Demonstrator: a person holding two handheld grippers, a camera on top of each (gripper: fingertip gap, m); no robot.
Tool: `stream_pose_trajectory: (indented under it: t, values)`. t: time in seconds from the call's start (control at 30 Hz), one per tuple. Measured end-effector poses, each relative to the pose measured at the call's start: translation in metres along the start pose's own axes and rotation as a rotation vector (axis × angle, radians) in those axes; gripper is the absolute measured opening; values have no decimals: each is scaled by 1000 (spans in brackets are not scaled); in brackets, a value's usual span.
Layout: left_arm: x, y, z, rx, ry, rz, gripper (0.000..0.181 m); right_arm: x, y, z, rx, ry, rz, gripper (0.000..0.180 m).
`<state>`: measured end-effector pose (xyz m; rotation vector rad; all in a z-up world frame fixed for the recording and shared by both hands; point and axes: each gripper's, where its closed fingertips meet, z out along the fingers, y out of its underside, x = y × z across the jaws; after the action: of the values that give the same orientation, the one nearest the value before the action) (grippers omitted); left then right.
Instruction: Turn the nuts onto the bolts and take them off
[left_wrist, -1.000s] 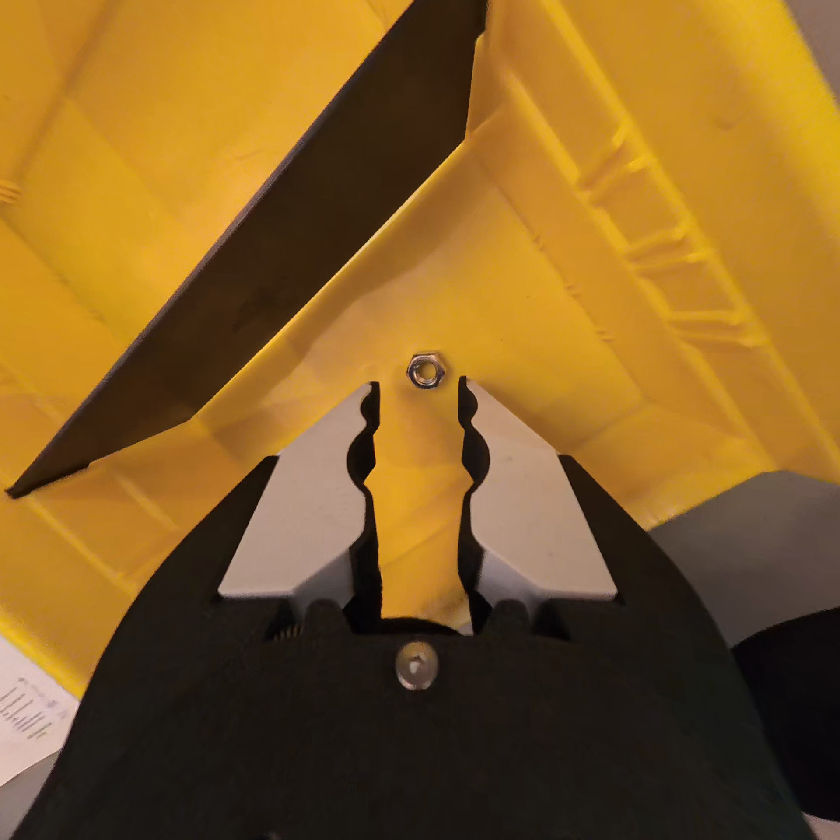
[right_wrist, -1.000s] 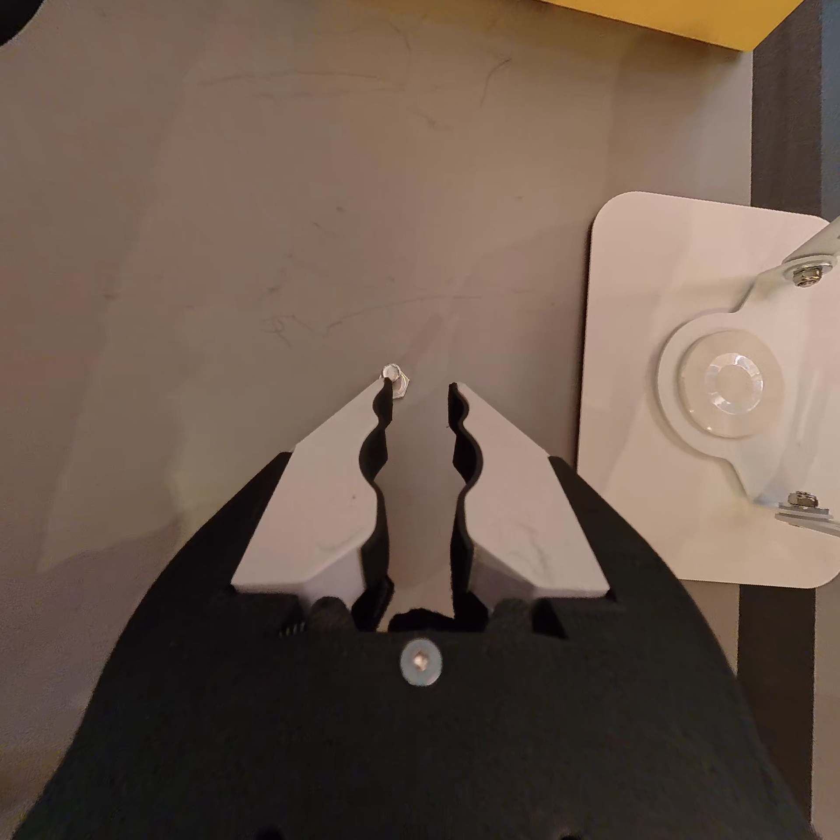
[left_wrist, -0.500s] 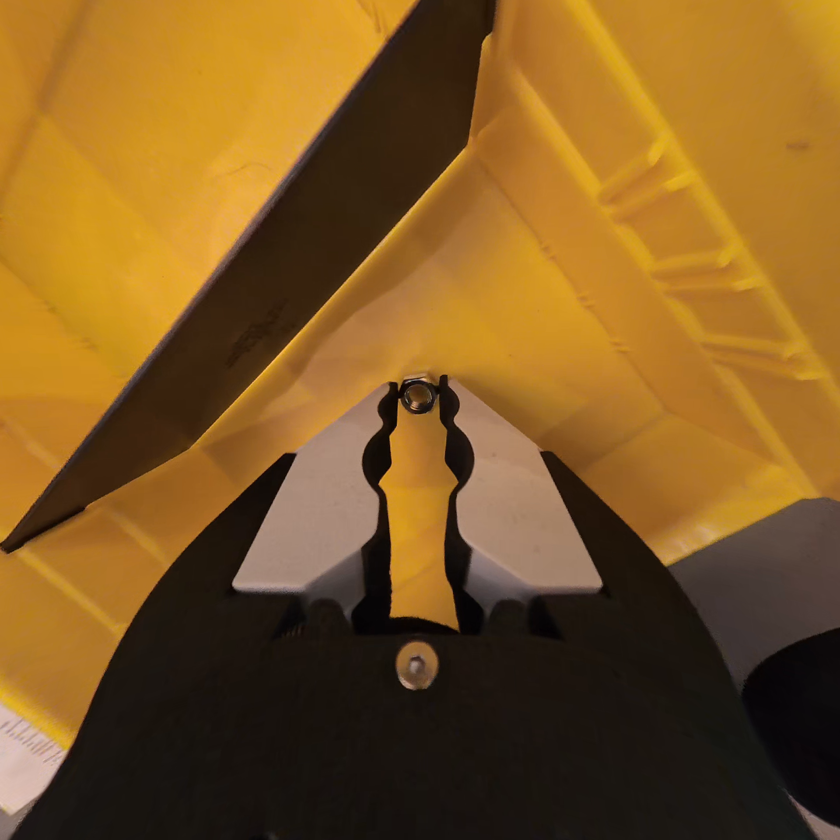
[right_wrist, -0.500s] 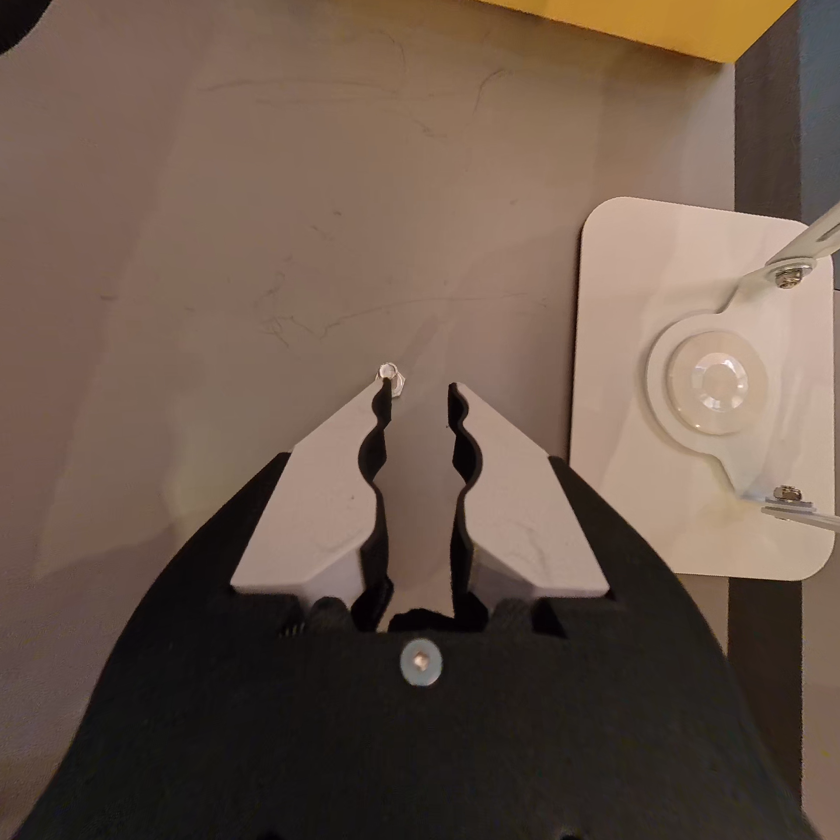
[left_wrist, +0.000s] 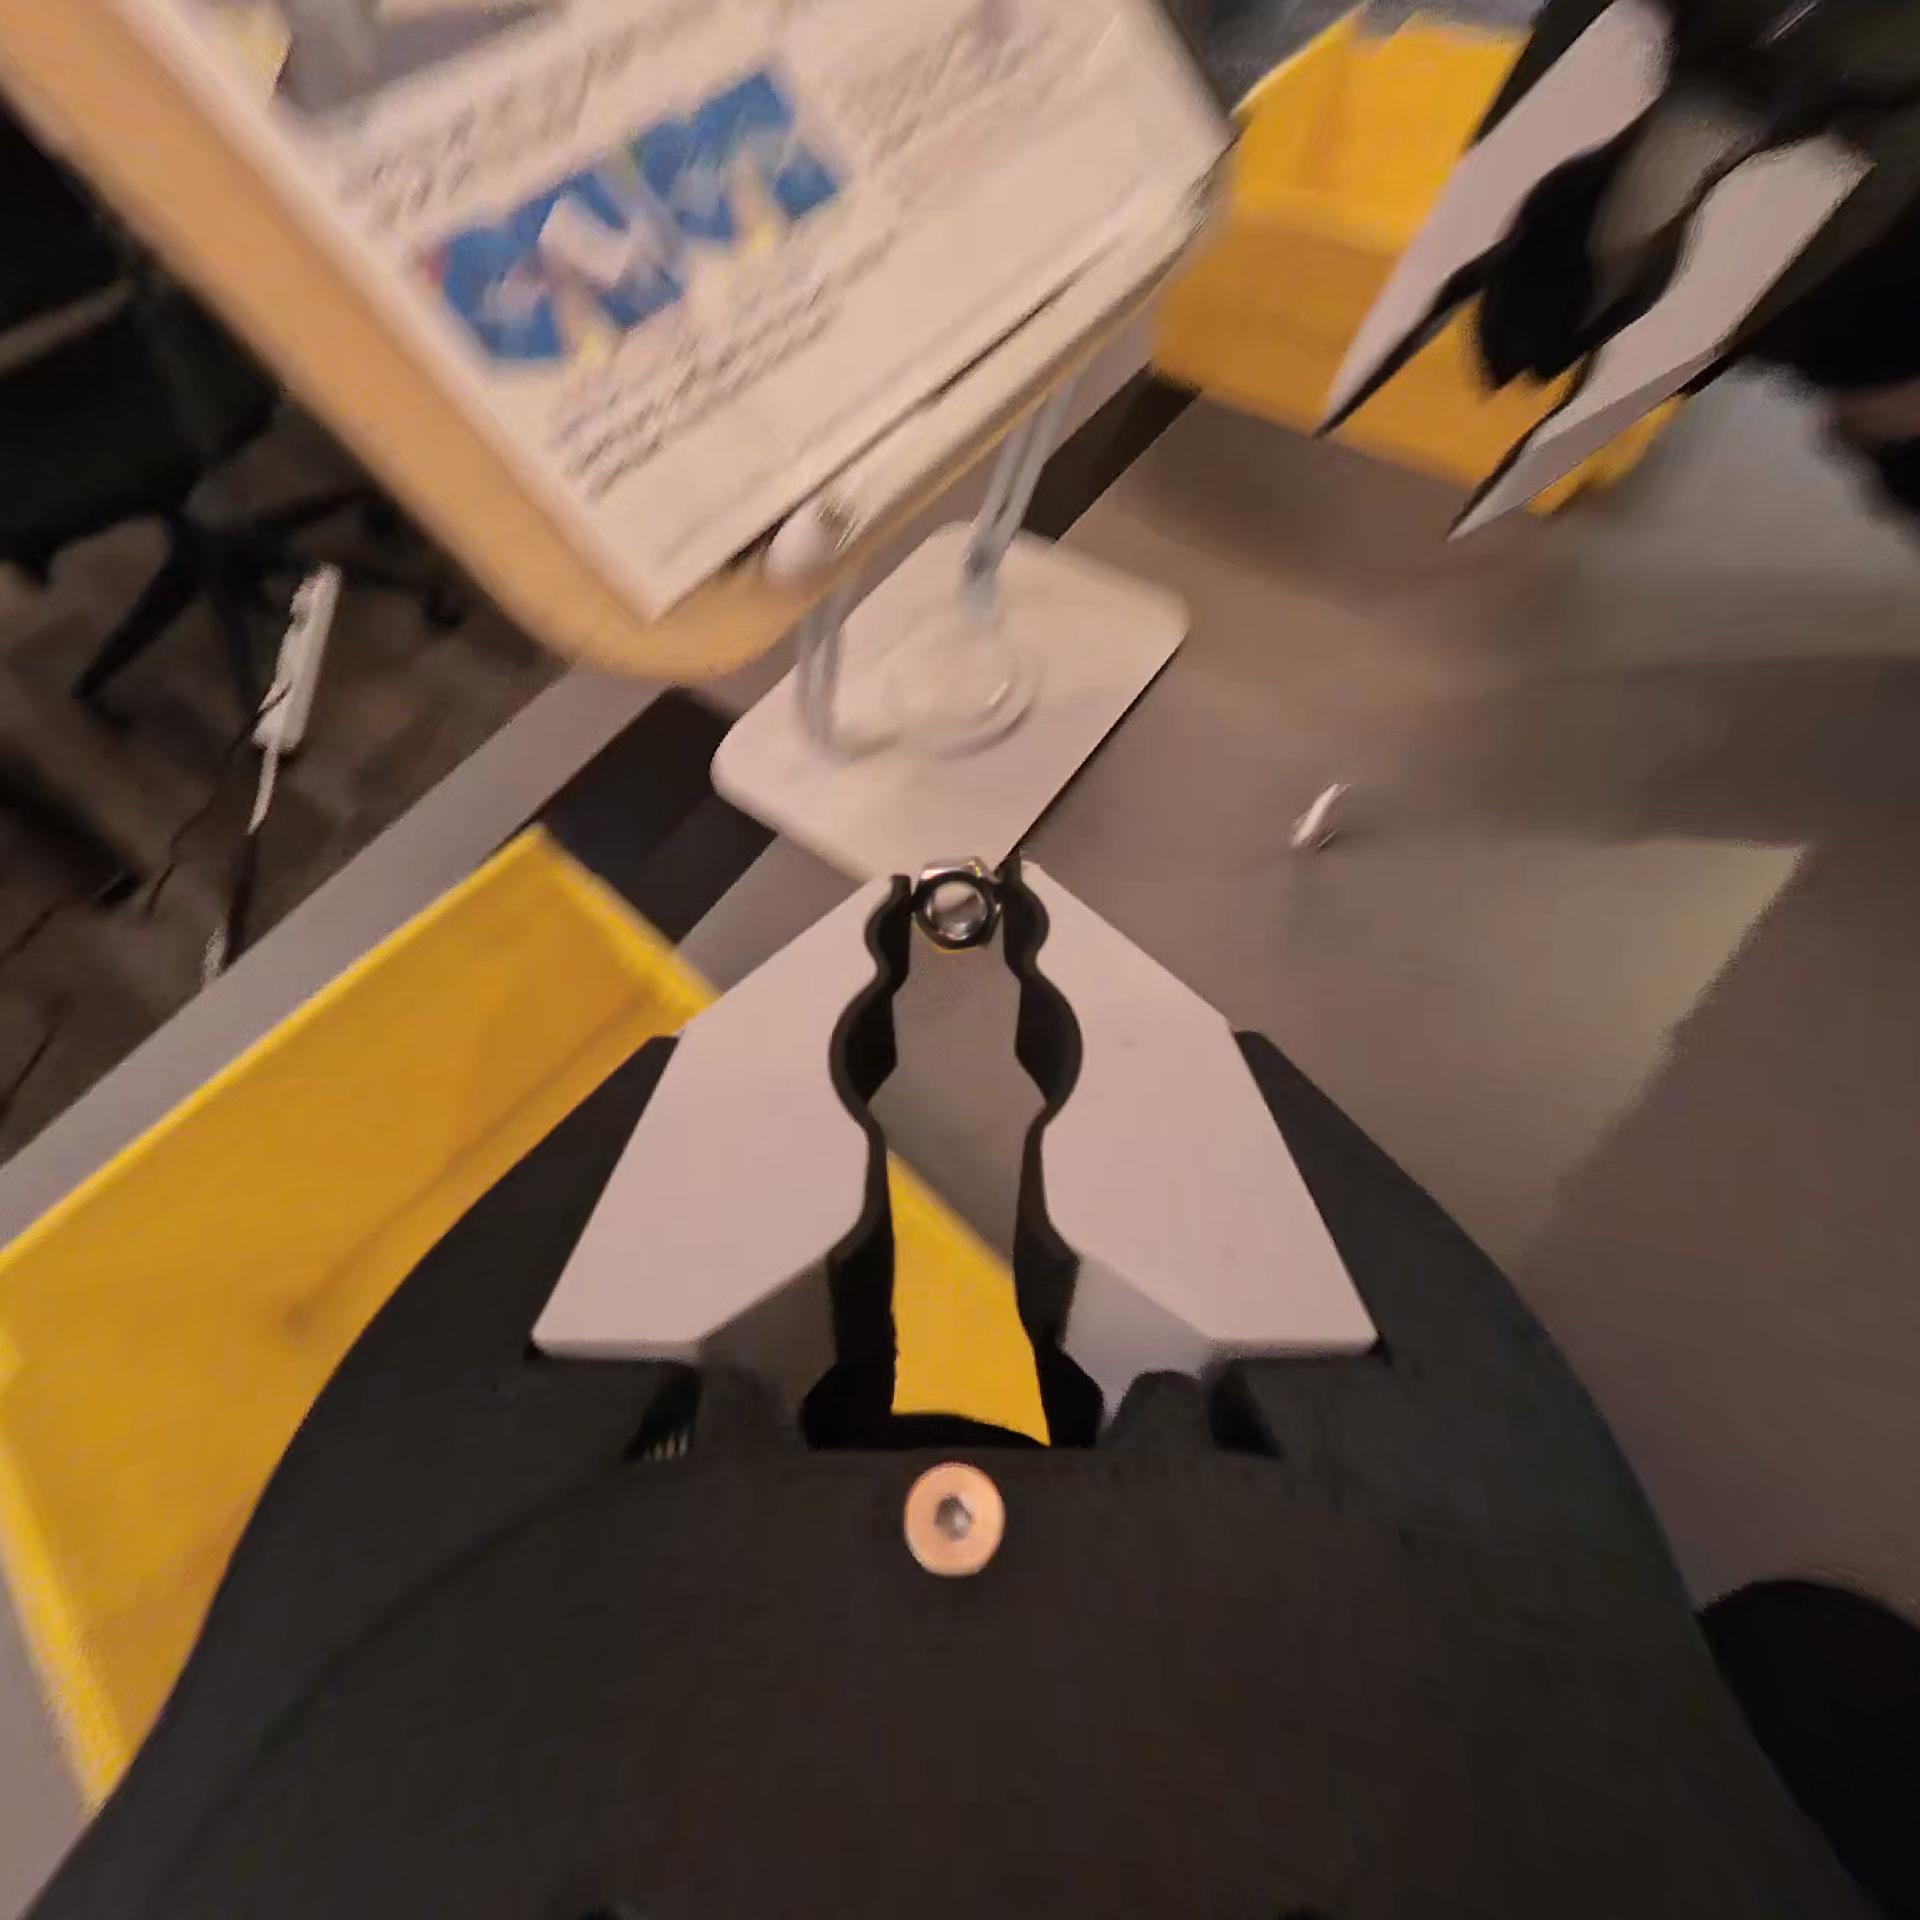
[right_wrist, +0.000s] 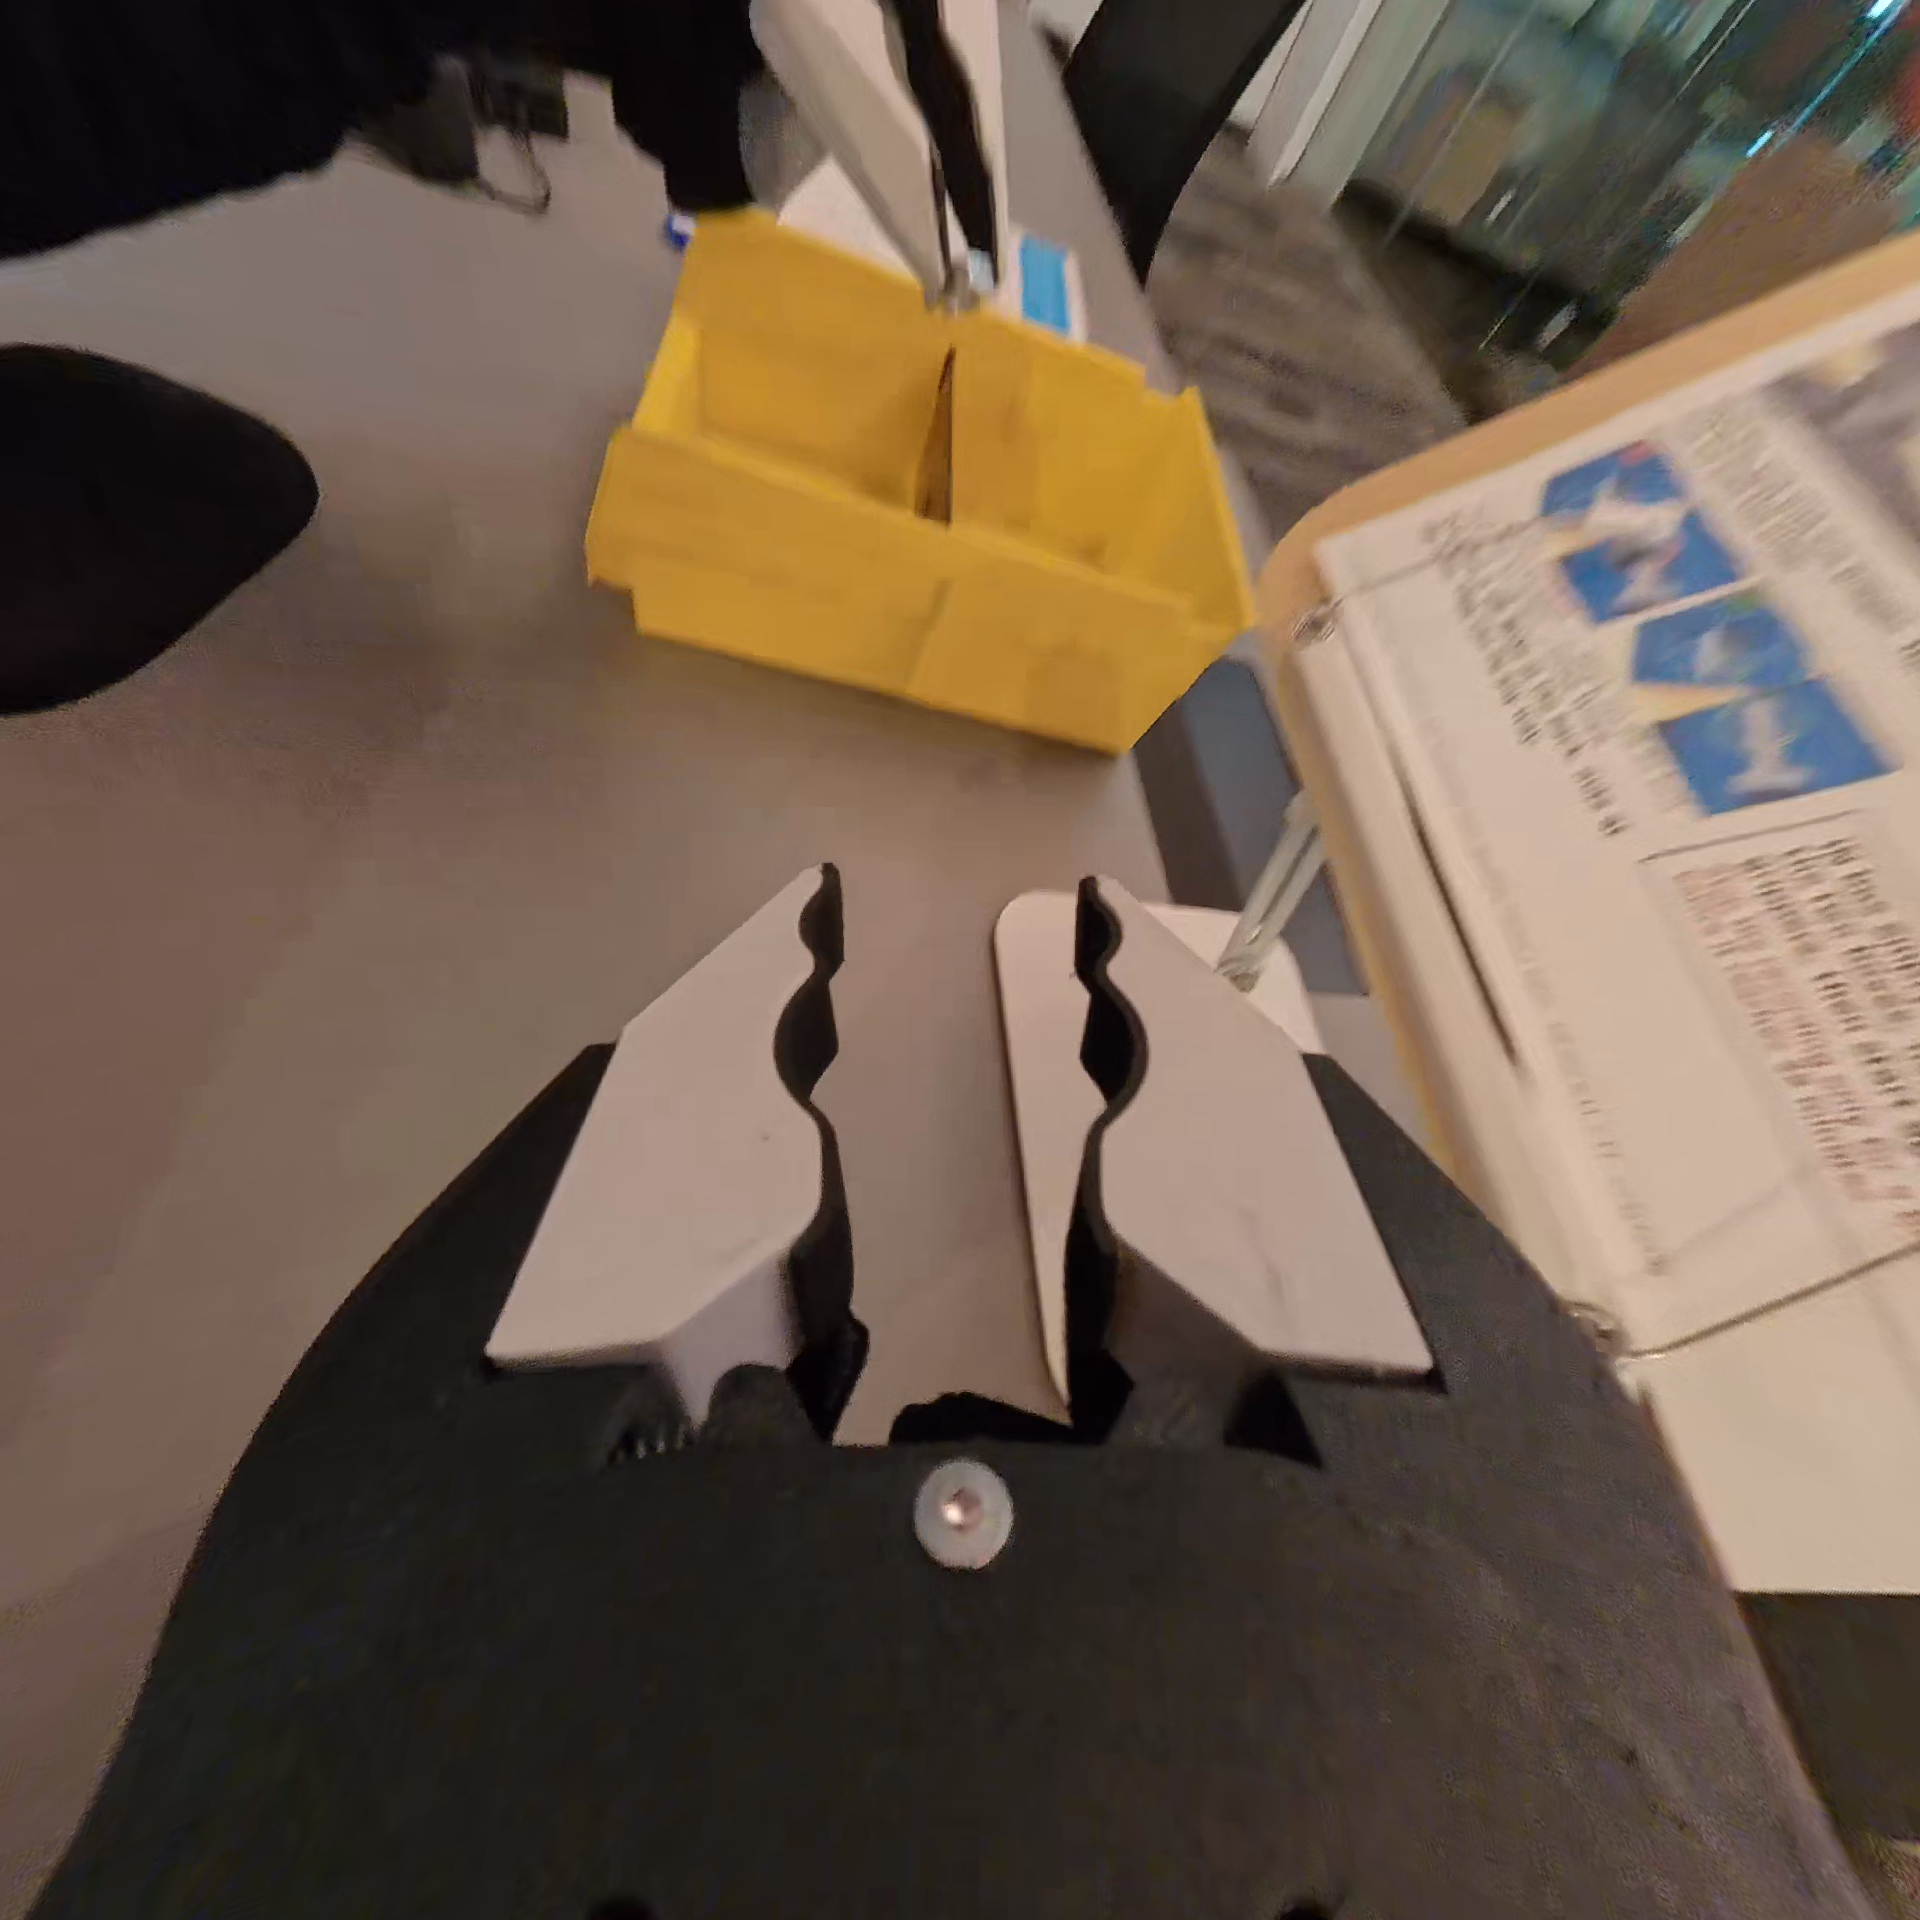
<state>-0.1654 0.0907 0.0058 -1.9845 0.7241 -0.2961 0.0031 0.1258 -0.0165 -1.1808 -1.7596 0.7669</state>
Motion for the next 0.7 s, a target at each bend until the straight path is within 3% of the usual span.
stream_pose_trajectory:
  t: [0.03,0.13,0.33,0.47,0.7]
  values:
    - [13,-18,7,52,50,4,15,2,-9,-4,30,25,-18,43]
    - [49,-61,33,174,190,4,15,6,-25,-13,73,94,-93,42]
    - [93,-99,84,333,462,-112,15,15,-29,-21,83,182,-165,42]
    - [107,-114,85,463,624,-189,15,18,-33,-27,111,205,-172,40]
    - [124,-112,88,536,784,-257,15,7,-41,-20,170,165,-163,35]
